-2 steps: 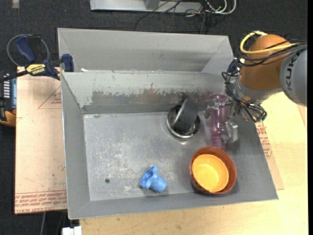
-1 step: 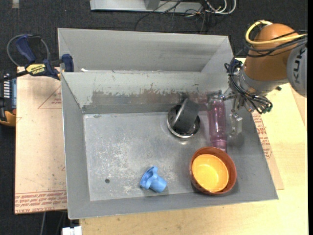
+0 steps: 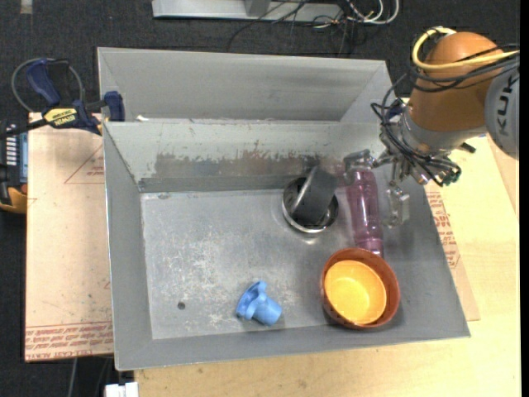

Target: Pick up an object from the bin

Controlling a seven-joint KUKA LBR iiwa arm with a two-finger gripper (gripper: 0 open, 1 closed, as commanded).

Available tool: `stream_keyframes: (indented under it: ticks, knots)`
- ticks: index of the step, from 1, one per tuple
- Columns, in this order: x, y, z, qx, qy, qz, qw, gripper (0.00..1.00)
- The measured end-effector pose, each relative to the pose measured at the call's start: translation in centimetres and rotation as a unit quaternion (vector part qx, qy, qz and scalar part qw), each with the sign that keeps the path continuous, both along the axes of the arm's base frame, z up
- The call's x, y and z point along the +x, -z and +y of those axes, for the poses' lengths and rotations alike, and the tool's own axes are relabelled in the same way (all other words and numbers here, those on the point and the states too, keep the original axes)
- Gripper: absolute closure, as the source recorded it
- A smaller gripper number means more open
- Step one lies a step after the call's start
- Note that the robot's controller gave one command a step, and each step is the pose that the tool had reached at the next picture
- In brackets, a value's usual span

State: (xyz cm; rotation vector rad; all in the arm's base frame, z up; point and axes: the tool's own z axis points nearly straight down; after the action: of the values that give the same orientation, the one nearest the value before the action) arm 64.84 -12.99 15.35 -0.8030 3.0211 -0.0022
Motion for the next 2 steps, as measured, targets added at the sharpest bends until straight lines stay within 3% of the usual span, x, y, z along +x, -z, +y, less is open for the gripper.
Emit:
stream_keyframes:
  ticks: [1, 2]
  knots:
    - [-1.5, 3.7, 0.8, 0.001, -0.063, 0.0025, 0.998, 0.0]
    - [-2.6, 3.4, -0.8, -0.004, -0.196, -0.0085, 0.9806, 0.0]
